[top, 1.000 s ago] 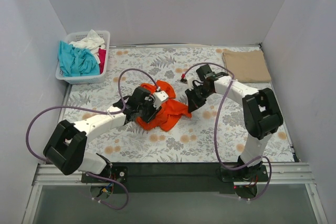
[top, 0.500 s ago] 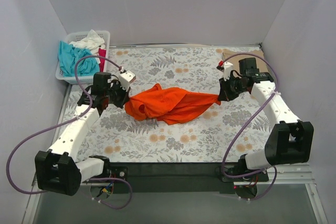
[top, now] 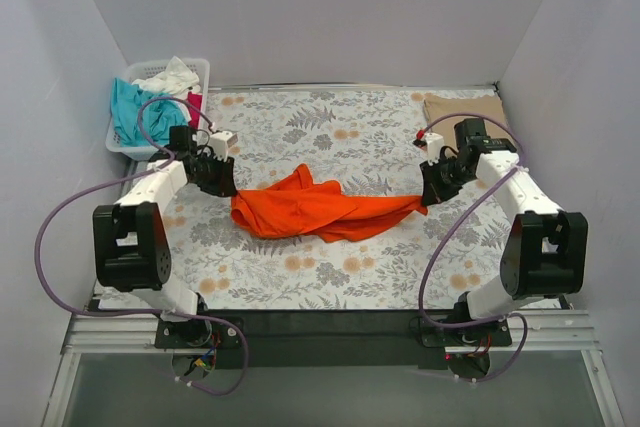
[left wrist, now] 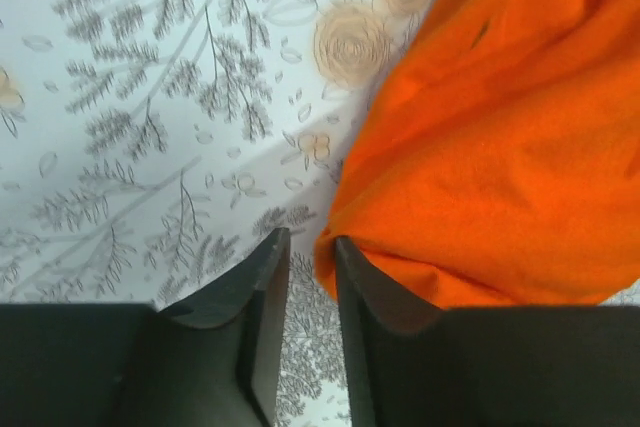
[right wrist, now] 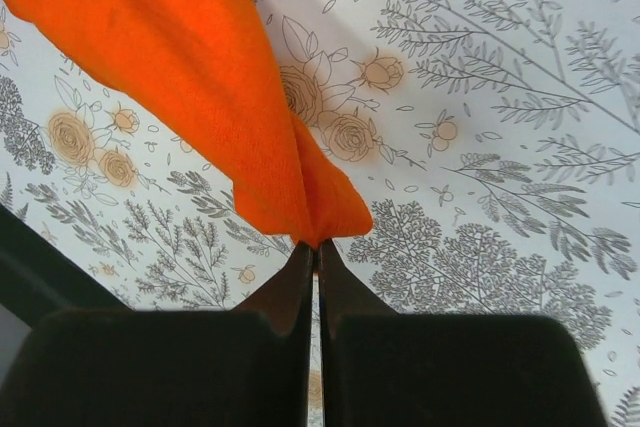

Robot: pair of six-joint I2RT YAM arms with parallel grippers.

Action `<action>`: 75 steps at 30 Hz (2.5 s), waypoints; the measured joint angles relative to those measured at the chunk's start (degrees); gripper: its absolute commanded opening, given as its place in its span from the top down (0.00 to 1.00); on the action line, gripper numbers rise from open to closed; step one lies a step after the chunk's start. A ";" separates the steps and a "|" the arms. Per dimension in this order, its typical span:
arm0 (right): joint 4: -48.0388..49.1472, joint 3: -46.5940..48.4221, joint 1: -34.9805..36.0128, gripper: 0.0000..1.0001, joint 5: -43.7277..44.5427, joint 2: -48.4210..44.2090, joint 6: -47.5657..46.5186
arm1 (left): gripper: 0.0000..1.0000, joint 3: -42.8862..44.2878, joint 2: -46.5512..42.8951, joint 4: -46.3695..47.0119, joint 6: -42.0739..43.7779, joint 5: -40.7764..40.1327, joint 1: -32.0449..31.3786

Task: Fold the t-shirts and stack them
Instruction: Flatten the tshirt out

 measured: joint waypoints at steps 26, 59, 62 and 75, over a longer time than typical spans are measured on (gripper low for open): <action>-0.66 -2.71 1.05 0.99 -2.56 0.57 0.72 | 0.46 -16.85 -23.41 3.30 4.31 -13.14 -39.93; -0.72 -4.63 1.05 0.99 -0.33 -0.22 -0.33 | 0.93 -14.47 -18.71 6.58 6.78 -17.68 -19.80; -0.70 -4.63 1.05 0.99 -0.39 -0.22 -0.33 | 0.75 -14.36 -16.57 5.09 6.93 -15.74 -18.12; -0.72 -4.63 1.05 0.99 -0.44 -0.20 -0.26 | 0.52 -12.22 -22.99 -0.13 9.20 -8.98 -21.29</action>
